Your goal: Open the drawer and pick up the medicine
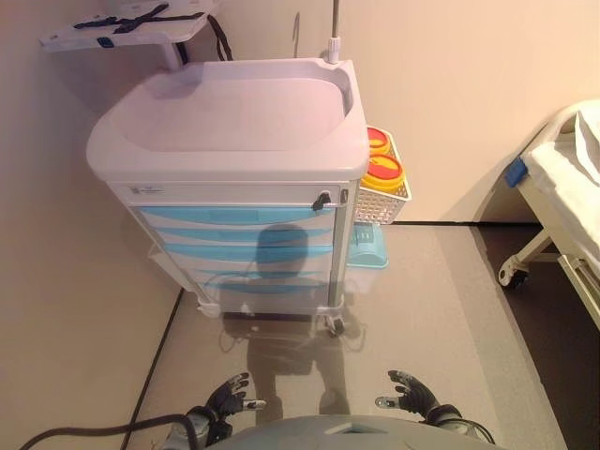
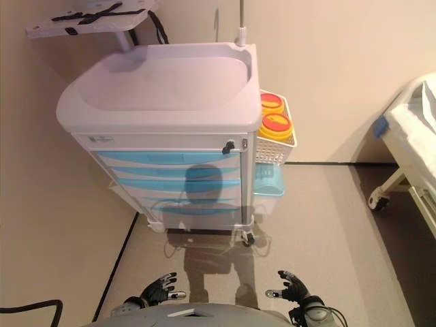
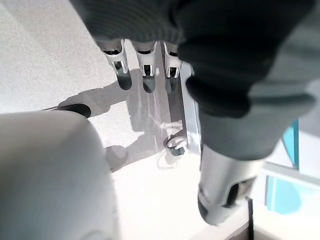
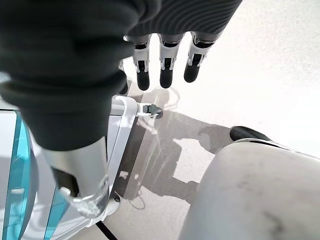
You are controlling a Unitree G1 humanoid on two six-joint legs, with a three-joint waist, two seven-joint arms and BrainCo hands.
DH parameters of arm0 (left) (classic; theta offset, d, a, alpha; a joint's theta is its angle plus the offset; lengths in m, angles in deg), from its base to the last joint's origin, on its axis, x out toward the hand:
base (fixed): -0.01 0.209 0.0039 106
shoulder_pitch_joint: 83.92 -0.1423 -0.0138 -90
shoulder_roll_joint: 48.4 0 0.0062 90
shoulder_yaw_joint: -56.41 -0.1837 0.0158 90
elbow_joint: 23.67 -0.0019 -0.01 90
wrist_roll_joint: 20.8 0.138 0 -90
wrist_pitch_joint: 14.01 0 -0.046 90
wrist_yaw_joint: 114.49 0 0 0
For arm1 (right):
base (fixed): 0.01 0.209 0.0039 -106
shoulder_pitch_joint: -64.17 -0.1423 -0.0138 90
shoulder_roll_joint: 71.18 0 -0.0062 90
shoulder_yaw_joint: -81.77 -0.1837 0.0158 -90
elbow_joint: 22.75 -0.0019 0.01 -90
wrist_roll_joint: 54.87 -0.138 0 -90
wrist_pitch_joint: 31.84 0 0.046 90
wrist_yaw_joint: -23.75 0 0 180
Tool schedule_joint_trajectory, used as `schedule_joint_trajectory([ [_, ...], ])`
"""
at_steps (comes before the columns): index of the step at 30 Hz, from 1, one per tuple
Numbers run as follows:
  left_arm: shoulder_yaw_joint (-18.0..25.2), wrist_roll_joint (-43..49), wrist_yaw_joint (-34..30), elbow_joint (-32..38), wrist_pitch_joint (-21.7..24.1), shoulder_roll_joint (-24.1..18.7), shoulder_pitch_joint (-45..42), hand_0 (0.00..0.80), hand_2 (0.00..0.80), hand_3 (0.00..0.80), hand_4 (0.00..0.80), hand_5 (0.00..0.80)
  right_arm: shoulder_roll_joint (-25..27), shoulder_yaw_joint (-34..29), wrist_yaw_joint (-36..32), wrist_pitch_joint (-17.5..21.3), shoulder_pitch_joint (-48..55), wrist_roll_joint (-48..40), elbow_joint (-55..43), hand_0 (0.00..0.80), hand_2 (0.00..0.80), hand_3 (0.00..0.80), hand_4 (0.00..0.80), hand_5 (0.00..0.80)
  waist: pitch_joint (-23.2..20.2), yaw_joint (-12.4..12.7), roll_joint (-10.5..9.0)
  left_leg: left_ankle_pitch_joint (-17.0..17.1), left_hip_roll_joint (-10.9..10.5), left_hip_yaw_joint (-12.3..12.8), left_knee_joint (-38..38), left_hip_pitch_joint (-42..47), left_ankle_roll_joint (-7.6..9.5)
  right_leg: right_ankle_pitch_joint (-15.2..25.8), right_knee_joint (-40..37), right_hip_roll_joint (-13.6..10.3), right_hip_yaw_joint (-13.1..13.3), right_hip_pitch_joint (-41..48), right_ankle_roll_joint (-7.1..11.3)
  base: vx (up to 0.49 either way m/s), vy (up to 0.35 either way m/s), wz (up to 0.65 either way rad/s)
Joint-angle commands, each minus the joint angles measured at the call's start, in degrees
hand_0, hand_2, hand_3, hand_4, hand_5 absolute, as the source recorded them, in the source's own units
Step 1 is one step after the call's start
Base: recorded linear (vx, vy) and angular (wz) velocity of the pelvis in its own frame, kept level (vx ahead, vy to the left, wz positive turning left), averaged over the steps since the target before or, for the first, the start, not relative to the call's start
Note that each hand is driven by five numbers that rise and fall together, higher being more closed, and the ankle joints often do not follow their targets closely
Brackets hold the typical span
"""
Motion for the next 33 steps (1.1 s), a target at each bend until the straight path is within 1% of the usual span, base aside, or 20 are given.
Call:
schedule_joint_trajectory([
  [1,4.1,-3.5,0.2,-2.2,2.0,-0.1,2.9,0.000,0.000,0.000,0.000,0.000,-1.9,-0.1,-0.5,2.2,-2.6,-1.6,1.2,0.000,0.000,0.000,0.000,0.000,1.8,-0.1,-3.71,-4.9,-4.6,2.9,0.8,0.1,3.29,2.0,-2.1,-2.1,1.2,0.5,3.94,0.050,0.018,-0.07],
  [5,4.6,-6.0,0.3,-1.6,3.2,-0.4,3.4,0.000,0.000,0.000,0.000,0.000,-0.9,-0.3,-0.7,1.9,-2.5,-1.8,1.0,0.000,0.000,0.000,0.000,0.000,3.1,-0.5,-3.58,-5.5,-4.8,2.9,3.3,-2.1,3.47,1.6,-0.4,-2.5,1.9,-1.6,3.77,0.048,0.031,-0.08],
  [7,4.1,-7.8,0.5,-1.0,3.6,-0.6,4.1,0.000,0.000,0.000,0.000,0.000,-0.3,0.0,-0.7,1.7,-3.0,-2.7,0.7,0.000,0.000,0.000,0.000,0.000,3.8,-0.6,-3.54,-5.7,-5.0,2.7,5.0,-4.1,3.61,1.6,0.6,-2.6,2.1,-3.4,3.57,-0.067,0.042,-0.16],
  [11,3.8,-14.1,1.3,0.1,6.4,-1.0,8.2,0.000,0.000,0.000,0.000,0.000,1.3,1.1,-0.6,2.6,-6.8,-4.6,-0.9,0.000,0.000,0.000,0.000,0.000,9.0,-1.0,-3.39,-5.0,-5.2,2.5,7.4,-10.4,3.97,2.6,2.9,-2.6,2.9,-10.4,3.28,-0.203,0.047,-0.12],
  [14,3.5,-15.4,1.1,1.1,8.8,-1.2,9.9,0.000,0.000,0.000,0.000,0.000,1.5,1.9,0.2,2.6,-8.5,-5.6,-1.9,0.000,0.000,0.000,0.000,0.000,11.3,-1.0,-3.40,-4.6,-5.3,2.8,8.5,-13.7,4.27,3.0,4.5,-2.5,3.8,-14.4,3.24,-0.169,0.040,-0.22],
  [16,3.2,-17.5,1.5,2.4,11.8,-1.3,12.2,0.000,0.000,0.000,0.000,0.000,1.5,2.6,0.8,3.0,-9.8,-6.6,-2.8,0.000,0.000,0.000,0.000,0.000,14.1,-1.3,-3.84,-4.1,-5.3,3.6,11.7,-18.9,4.54,3.7,7.6,-2.4,4.6,-20.0,3.33,-0.181,0.047,-0.22],
  [18,3.1,-20.1,0.5,3.9,12.9,-1.4,13.5,0.000,0.000,0.000,0.000,0.000,1.7,2.8,1.0,3.0,-10.5,-7.2,-3.5,0.000,0.000,0.000,0.000,0.000,15.5,-1.4,-4.08,-4.1,-5.4,4.0,14.1,-22.0,4.62,3.9,9.6,-2.4,5.0,-23.1,3.40,-0.112,0.060,-0.12],
  [20,3.2,-22.0,-0.4,5.2,13.6,-1.6,14.5,0.000,0.000,0.000,0.000,0.000,1.9,3.0,1.3,2.6,-11.1,-7.5,-4.1,0.000,0.000,0.000,0.000,0.000,16.2,-1.6,-4.16,-4.1,-5.4,4.2,15.7,-24.2,4.61,3.9,11.0,-2.4,5.3,-25.3,3.44,-0.092,0.061,-0.01],
  [24,3.5,-29.2,-2.3,10.1,15.2,-2.3,17.8,0.000,0.000,0.000,0.000,0.000,2.8,3.7,2.1,1.7,-13.7,-8.7,-5.3,0.000,0.000,0.000,0.000,0.000,18.3,-1.9,-4.59,-4.3,-5.1,5.0,20.0,-30.4,4.66,3.5,15.3,-2.3,5.7,-31.5,3.44,-0.103,0.074,-0.06],
  [26,3.8,-31.9,-3.3,12.0,15.7,-2.7,18.7,0.000,0.000,0.000,0.000,0.000,3.4,3.8,2.3,1.1,-14.4,-9.5,-6.0,0.000,0.000,0.000,0.000,0.000,18.9,-2.1,-4.97,-4.9,-5.0,5.2,22.0,-32.3,4.64,3.3,16.6,-2.3,5.7,-33.4,3.42,-0.061,0.060,-0.11],
  [30,4.0,-35.1,-3.4,15.6,18.5,-3.9,21.3,0.000,0.000,0.000,0.000,0.000,4.3,4.1,2.2,0.8,-15.3,-10.1,-8.2,0.000,0.000,0.000,0.000,0.000,20.1,-2.5,-5.60,-6.5,-5.1,5.3,26.4,-36.7,4.71,3.3,18.7,-2.1,5.8,-37.1,3.27,-0.057,0.050,-0.03],
  [33,5.0,-39.2,-4.4,18.2,19.6,-5.2,23.2,0.000,0.000,0.000,0.000,0.000,5.1,4.6,1.9,0.5,-15.4,-10.4,-9.8,0.000,0.000,0.000,0.000,0.000,20.8,-2.9,-6.16,-7.5,-5.3,5.1,29.3,-39.5,4.71,3.5,19.8,-2.0,6.1,-39.2,3.27,-0.036,0.057,-0.09],
])
